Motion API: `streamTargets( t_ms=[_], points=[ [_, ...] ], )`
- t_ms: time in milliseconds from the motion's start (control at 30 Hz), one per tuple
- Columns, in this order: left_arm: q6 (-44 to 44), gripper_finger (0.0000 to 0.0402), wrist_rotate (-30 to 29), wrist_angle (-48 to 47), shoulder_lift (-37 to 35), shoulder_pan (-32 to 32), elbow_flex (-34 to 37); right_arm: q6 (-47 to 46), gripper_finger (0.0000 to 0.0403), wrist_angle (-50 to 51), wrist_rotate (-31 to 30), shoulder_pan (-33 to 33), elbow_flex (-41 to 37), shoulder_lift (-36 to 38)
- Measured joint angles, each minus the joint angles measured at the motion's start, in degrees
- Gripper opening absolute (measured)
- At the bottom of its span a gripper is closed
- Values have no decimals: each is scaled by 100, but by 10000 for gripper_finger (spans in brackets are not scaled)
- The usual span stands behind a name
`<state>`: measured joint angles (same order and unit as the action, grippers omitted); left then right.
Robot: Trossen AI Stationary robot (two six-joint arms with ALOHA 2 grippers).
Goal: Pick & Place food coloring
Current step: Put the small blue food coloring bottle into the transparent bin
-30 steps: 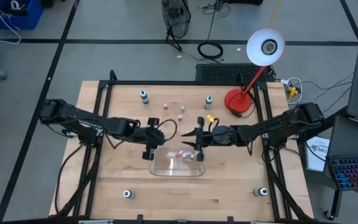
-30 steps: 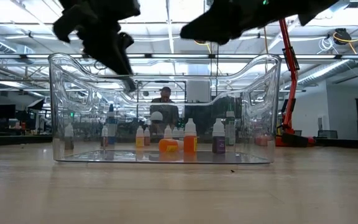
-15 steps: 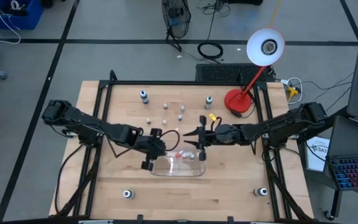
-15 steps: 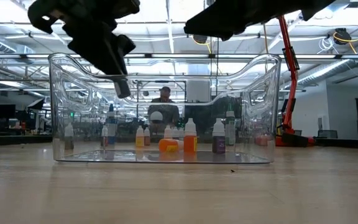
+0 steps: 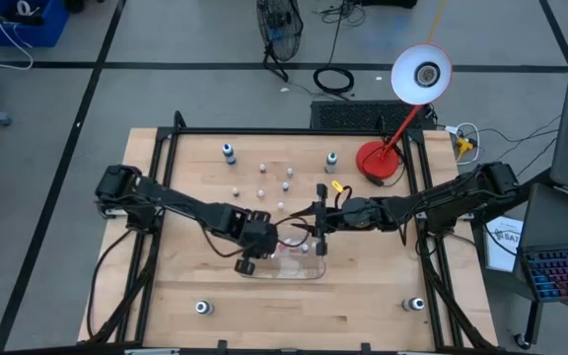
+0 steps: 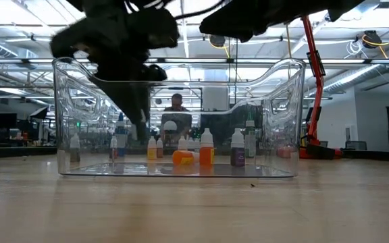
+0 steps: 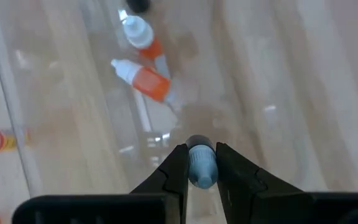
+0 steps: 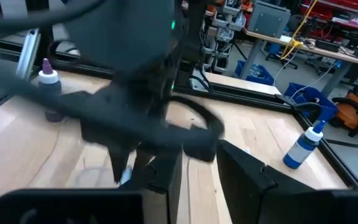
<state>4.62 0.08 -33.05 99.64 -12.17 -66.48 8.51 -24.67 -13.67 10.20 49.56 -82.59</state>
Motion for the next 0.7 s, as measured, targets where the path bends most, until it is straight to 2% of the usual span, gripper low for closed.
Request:
streamTargets(
  t_ms=[333, 700],
  points=[
    [-197, 71, -15, -199, 524, 261, -89, 8, 89, 40, -4, 0, -2, -2],
    [-197, 88, 283, -245, 494, 230, -85, 7, 89, 57, 20, 2, -2, -2]
  ],
)
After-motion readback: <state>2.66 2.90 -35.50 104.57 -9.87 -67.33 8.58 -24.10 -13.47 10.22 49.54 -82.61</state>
